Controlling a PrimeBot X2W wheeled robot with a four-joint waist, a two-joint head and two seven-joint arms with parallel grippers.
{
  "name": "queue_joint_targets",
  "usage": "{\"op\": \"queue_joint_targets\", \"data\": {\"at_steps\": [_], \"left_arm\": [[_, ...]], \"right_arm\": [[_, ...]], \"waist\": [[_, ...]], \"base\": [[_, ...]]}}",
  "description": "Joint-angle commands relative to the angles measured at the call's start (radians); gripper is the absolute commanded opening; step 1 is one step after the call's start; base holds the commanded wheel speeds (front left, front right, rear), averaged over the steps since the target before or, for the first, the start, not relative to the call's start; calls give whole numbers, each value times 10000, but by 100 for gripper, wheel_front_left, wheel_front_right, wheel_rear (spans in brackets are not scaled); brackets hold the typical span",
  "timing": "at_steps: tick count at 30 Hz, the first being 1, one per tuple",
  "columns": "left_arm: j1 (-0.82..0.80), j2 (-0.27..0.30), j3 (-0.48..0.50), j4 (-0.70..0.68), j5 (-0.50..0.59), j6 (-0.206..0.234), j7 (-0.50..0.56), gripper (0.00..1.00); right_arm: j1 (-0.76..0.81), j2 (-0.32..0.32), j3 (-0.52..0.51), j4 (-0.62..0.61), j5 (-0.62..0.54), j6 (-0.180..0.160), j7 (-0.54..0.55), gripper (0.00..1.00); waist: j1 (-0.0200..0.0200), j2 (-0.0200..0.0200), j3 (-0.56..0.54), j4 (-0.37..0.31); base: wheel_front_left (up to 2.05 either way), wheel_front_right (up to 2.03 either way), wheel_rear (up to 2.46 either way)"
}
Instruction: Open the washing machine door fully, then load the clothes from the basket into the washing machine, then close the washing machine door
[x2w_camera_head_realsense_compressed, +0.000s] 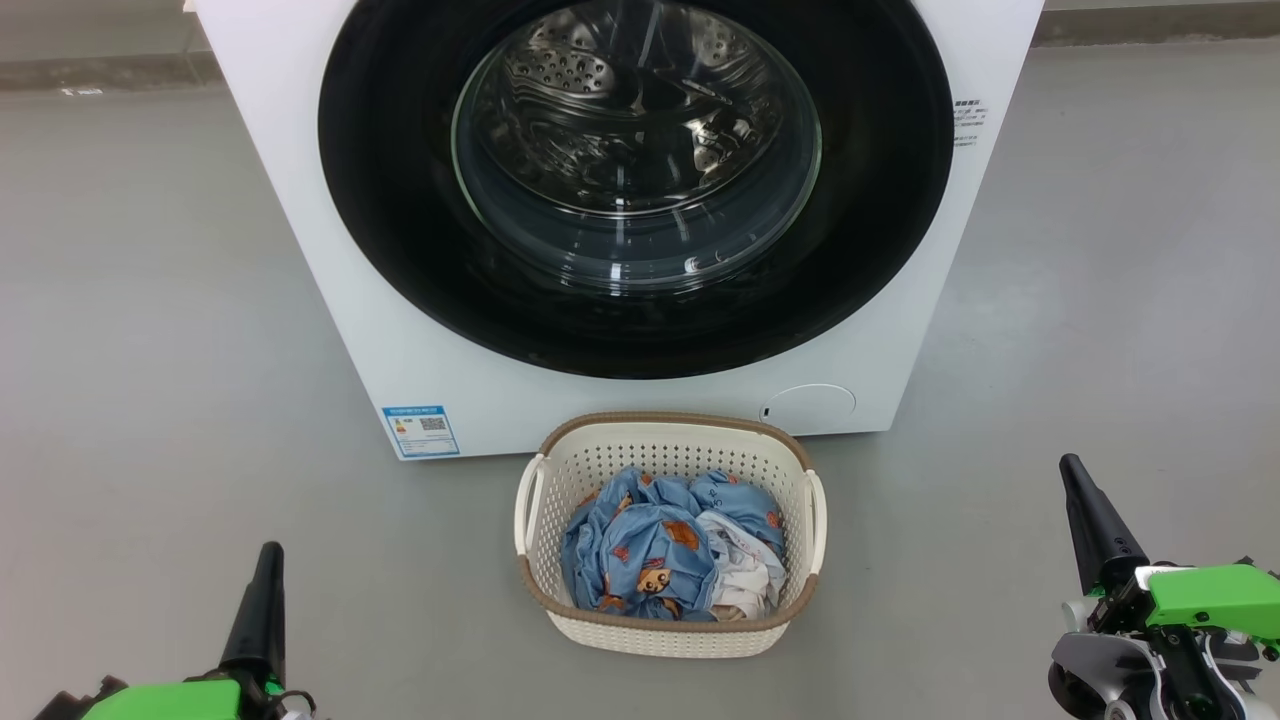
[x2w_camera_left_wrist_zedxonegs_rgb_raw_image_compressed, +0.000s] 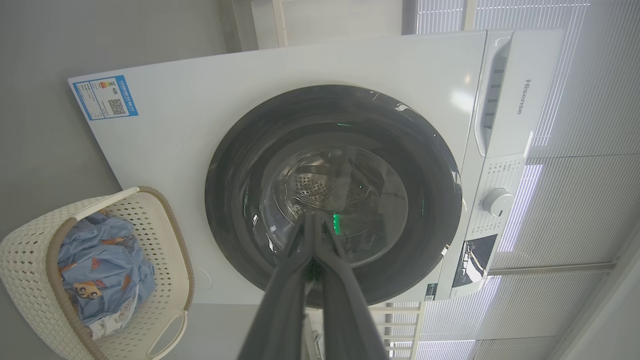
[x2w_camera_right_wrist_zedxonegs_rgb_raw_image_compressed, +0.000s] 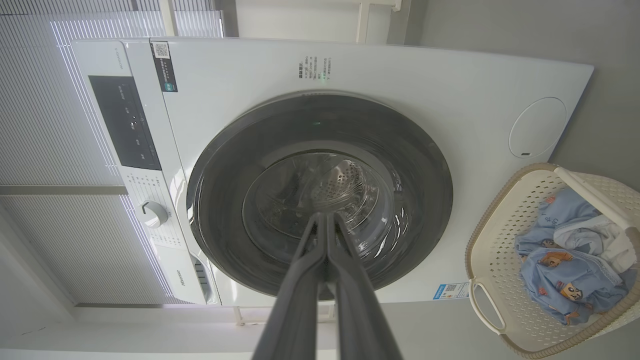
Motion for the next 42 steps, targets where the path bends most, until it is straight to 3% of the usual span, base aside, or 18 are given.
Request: {"op": "queue_joint_targets", "data": {"at_steps": [1,36,37,42], "left_arm": [[-161,95,327,-308,-71,-69,67,0],[-161,95,327,-309,-71,-69,67,0],[2,0,-8,38,2,4,-4,100],[89,-53,-61,314,-13,21,-43,100]], "right_arm": [[-51,-95,188,-307,9,33,49,0],[-51,-95,188,-307,10,33,48,0],[0,8,4,39,0,2,-4,100],[74,121,58,332,28,1,-42,100]], "waist": [[-1,-1,0,0],[-1,-1,0,0],[-1,-1,0,0],[0,-1,6,2]], "base": [[0,0,0],[0,0,0],[0,0,0],[0,0,0]]}}
